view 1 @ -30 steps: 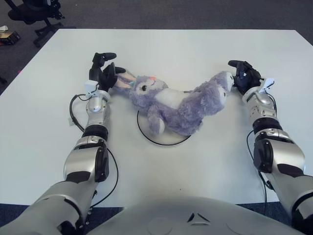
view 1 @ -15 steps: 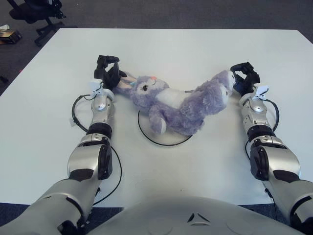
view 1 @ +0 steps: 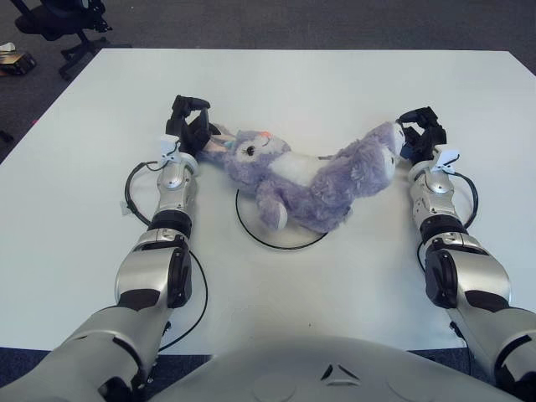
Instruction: Put the doll into the plate.
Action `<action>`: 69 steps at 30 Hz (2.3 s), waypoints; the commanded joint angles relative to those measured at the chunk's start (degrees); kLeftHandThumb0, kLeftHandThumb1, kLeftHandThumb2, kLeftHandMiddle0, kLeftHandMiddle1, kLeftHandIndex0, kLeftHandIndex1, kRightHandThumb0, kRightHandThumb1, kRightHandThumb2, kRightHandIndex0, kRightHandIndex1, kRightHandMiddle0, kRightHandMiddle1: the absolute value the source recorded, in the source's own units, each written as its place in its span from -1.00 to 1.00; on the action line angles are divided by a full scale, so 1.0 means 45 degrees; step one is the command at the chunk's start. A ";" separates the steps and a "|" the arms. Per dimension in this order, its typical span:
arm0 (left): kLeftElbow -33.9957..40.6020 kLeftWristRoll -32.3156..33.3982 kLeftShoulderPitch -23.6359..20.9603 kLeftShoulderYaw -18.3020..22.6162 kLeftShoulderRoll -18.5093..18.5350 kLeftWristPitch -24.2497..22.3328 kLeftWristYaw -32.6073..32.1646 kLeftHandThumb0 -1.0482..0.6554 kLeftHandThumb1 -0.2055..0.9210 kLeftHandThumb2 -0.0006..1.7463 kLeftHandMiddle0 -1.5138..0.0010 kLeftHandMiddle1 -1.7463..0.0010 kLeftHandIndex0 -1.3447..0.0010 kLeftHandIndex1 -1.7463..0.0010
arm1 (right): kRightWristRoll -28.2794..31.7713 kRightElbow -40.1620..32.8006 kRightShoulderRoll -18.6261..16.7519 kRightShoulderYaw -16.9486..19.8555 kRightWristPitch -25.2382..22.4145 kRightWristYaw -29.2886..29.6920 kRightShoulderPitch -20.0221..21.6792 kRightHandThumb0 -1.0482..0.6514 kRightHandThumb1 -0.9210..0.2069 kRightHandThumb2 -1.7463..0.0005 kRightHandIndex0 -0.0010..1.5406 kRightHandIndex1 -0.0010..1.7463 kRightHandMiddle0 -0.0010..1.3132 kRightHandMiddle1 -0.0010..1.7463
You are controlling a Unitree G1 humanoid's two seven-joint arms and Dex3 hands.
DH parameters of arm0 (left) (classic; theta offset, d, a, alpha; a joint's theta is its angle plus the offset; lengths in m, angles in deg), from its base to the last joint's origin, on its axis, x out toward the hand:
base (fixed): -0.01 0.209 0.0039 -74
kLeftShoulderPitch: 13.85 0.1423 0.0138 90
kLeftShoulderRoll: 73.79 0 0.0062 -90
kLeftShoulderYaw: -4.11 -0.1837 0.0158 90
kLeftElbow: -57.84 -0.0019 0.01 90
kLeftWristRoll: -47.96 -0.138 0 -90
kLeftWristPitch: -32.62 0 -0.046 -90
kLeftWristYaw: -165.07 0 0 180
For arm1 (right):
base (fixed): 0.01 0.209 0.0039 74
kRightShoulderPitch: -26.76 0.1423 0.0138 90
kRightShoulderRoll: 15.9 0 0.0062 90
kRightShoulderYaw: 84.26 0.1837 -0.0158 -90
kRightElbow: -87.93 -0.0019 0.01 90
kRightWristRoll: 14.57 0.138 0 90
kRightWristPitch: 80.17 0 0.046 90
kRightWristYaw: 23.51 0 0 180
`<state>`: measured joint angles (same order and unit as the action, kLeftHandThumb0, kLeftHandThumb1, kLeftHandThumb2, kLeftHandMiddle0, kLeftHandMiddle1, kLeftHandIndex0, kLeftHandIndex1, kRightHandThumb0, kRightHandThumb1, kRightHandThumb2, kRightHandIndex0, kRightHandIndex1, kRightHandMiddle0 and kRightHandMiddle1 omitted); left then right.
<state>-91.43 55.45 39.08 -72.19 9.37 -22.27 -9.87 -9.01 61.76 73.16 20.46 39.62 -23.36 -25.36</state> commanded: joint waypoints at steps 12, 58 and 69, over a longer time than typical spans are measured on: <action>0.0294 0.0200 0.0991 -0.0057 -0.0361 -0.0524 0.0523 -0.18 1.00 -0.43 -0.19 -1.00 0.68 -1.00 | -0.0337 0.0377 0.0077 -0.0367 -0.0302 -0.0080 -0.0506 0.23 -0.06 -0.38 -0.26 0.89 -0.42 1.00; 0.8264 0.0292 0.4615 -0.0955 -0.0872 -0.5533 0.0344 -0.19 0.80 -0.24 -0.14 -1.00 0.59 -1.00 | 0.0360 -0.4876 -0.1527 -0.0046 0.1077 -0.0334 -0.3235 -0.23 -0.47 -0.05 0.31 1.00 -0.41 1.00; 0.9320 -0.0040 0.5057 -0.1194 -0.0814 -0.5802 0.0204 -0.19 0.79 -0.24 -0.13 -1.00 0.59 -1.00 | 0.0239 -0.6809 -0.1793 -0.0337 0.0408 0.0064 -0.4066 -0.22 -0.51 -0.02 0.30 1.00 -0.43 1.00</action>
<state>-49.91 55.94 59.98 -76.99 5.97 -47.14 -8.51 -7.80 31.58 66.55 19.21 42.48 -23.69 -40.36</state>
